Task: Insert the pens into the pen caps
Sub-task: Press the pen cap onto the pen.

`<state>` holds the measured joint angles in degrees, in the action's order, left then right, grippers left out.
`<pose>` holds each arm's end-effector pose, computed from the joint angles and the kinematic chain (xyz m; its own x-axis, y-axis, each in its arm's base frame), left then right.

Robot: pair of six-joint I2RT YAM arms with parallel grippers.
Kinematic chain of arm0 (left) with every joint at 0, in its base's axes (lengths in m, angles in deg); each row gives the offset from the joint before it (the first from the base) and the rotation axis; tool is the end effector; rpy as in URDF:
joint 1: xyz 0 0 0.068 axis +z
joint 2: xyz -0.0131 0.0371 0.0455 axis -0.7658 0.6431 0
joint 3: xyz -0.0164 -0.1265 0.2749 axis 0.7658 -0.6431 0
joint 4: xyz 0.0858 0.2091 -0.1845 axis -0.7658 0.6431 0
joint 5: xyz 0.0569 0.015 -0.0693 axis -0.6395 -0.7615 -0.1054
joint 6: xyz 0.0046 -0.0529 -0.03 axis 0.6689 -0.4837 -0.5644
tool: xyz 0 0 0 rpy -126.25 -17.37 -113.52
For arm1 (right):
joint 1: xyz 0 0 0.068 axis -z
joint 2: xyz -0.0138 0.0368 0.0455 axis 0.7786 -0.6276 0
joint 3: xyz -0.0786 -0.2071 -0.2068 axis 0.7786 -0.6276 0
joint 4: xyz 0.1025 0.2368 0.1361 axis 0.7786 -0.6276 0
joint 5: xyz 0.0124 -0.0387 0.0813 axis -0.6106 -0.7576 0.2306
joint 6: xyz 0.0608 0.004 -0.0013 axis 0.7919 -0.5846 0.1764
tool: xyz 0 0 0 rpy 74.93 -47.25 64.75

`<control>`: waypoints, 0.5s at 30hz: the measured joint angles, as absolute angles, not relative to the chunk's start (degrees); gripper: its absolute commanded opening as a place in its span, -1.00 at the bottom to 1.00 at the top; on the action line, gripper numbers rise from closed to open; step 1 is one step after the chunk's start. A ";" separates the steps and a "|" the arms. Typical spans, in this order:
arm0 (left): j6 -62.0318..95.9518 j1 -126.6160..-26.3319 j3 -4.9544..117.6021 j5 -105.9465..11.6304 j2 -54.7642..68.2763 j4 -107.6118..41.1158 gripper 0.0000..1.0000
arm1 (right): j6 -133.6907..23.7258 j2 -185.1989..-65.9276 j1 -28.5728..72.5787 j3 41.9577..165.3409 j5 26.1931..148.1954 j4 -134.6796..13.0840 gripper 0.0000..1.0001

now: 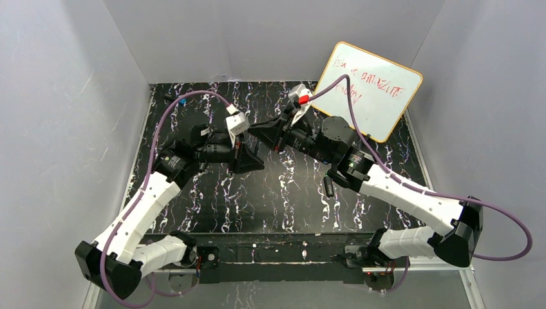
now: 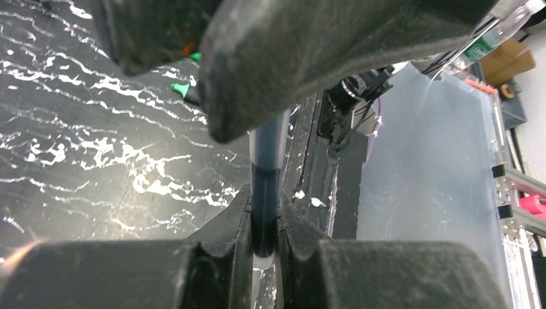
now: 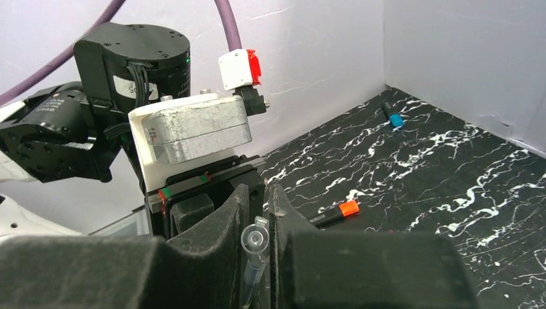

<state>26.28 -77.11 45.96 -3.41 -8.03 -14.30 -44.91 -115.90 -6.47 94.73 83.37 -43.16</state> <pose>0.2055 -0.1457 0.4088 -0.2777 0.1151 -0.9538 0.9459 0.2063 -0.2505 0.1709 0.2749 0.4559 -0.1453 0.3120 -0.9389 -0.8727 0.4066 0.2702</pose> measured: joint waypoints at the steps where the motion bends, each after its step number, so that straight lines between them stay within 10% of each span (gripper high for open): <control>1: 27.59 -77.11 46.13 -4.02 -8.27 -12.97 -1.00 | -44.80 -115.97 -6.45 94.78 83.94 -43.54 -0.97; 15: 35.50 -77.35 47.27 -10.19 -9.63 -2.85 -1.00 | -41.70 -114.22 -6.26 91.41 85.88 -46.47 -0.97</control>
